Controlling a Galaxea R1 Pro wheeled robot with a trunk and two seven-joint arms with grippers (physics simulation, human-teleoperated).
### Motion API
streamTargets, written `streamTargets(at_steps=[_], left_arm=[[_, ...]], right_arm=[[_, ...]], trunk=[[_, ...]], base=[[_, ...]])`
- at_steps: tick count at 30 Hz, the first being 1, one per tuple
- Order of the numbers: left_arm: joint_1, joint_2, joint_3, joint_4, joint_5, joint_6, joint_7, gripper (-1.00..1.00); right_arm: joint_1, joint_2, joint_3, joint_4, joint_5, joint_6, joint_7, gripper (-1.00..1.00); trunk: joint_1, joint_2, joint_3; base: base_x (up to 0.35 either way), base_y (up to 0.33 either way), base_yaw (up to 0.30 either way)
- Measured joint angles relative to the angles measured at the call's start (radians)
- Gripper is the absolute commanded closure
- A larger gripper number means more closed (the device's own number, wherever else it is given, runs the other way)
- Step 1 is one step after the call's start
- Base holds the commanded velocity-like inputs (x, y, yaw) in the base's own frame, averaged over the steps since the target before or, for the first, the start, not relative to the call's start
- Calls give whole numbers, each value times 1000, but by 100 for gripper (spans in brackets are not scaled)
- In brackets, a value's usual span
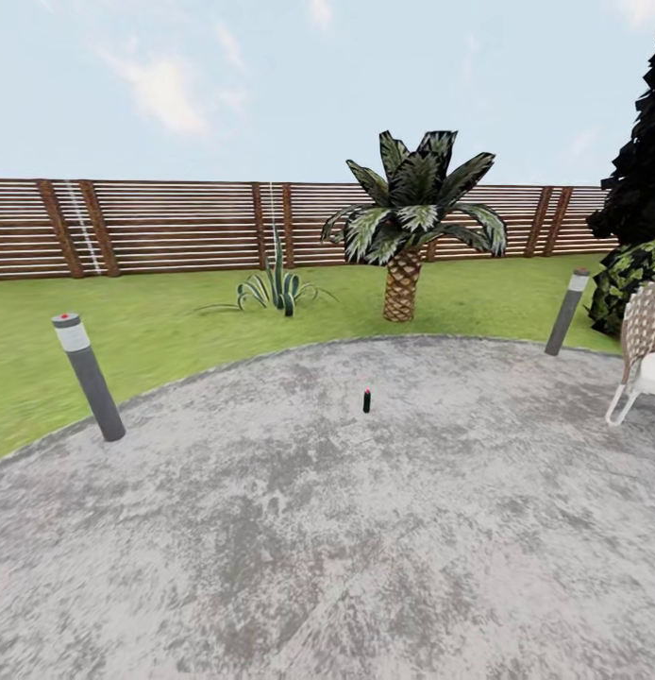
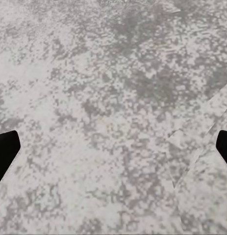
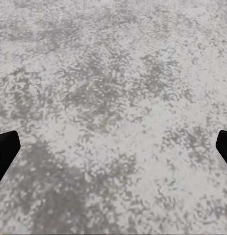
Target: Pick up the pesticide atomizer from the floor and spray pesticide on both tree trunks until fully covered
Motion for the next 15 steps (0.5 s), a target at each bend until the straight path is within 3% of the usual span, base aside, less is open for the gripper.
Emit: streamTargets(at_steps=[15], left_arm=[[0,0,0,1,-1,0,0,-100]], right_arm=[[0,0,0,3,1,0,0,-100]], trunk=[[0,0,0]], base=[[339,0,0]])
